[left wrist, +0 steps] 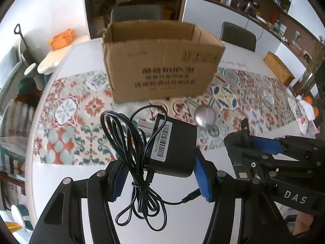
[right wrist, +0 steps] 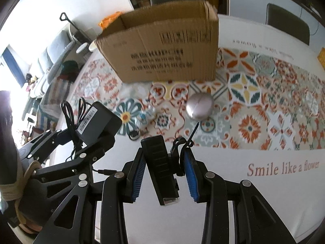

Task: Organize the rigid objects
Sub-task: 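Carry the black adapter and black hub over the cardboard box with both grippers, then open the left gripper over the box while the right gripper releases the hub inside, then move both grippers back toward the silver egg device and figure keychain, then grasp the silver egg-shaped device with the right gripper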

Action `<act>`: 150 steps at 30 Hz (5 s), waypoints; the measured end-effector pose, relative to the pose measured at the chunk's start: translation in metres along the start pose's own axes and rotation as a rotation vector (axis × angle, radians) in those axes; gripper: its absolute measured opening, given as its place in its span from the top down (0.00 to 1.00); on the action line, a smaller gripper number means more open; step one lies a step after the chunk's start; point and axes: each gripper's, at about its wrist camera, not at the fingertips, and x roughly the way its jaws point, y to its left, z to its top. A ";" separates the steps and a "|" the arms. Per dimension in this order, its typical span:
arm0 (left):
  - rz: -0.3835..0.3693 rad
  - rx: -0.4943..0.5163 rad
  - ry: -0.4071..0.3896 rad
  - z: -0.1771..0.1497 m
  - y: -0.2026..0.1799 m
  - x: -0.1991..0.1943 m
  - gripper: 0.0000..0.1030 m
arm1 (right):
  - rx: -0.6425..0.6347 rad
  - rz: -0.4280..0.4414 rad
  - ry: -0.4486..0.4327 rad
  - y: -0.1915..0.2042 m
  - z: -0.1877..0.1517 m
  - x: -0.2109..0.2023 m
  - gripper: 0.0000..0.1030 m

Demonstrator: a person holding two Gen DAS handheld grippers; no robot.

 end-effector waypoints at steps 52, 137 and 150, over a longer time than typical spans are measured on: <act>0.068 0.083 -0.069 0.211 0.026 0.019 0.40 | -0.040 -0.064 -0.135 -0.005 0.211 -0.012 0.62; 0.064 0.020 0.116 0.015 0.024 0.092 0.01 | 0.069 -0.184 0.069 -0.048 0.059 0.113 0.40; 0.050 0.019 0.149 0.012 0.022 0.106 0.01 | 0.074 -0.213 0.090 -0.047 0.071 0.144 0.47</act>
